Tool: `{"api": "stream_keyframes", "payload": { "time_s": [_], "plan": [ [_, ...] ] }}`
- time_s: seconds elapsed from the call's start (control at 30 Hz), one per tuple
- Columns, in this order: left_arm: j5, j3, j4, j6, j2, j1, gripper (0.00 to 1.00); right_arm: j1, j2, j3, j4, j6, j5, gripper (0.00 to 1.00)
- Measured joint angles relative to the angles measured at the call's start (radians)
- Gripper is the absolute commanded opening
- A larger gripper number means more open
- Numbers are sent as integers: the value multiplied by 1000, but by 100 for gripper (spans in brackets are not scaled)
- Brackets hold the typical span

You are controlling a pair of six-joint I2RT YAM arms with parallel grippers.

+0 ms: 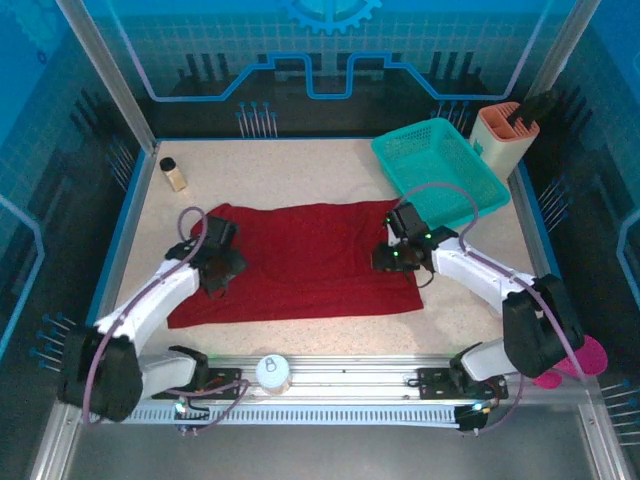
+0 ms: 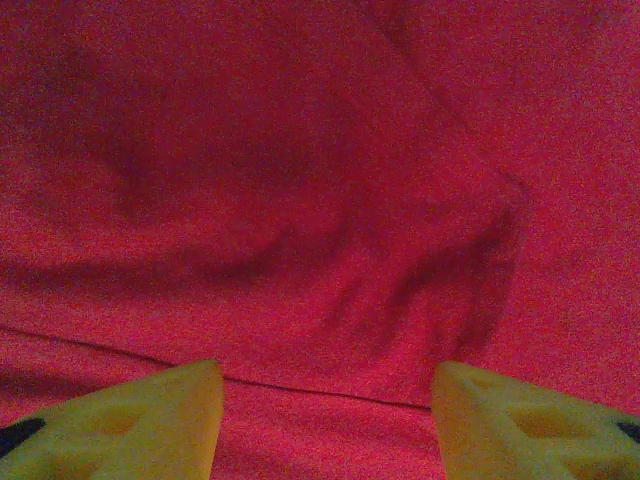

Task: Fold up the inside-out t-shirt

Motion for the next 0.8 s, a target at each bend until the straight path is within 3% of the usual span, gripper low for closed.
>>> {"api": "stream_keyframes", "payload": {
  "time_s": [0.17, 0.3, 0.4, 0.47, 0.57, 0.8],
  "plan": [
    [-61, -26, -8, 8, 100, 0, 57, 168, 155, 84, -47, -72, -64, 41],
    [-78, -60, -2, 9, 104, 54, 58, 362, 316, 238, -23, -74, 2, 44],
    [-78, -93, 24, 12, 104, 109, 58, 440, 411, 338, -10, -38, 86, 45],
    [-78, -109, 39, 12, 111, 136, 58, 460, 459, 380, -6, -8, 148, 46],
    [-77, -115, 61, 18, 143, 154, 49, 458, 497, 397, -5, 32, 227, 46],
    [-68, -114, 80, 20, 151, 172, 54, 421, 523, 460, -47, 68, 340, 48]
  ]
}}
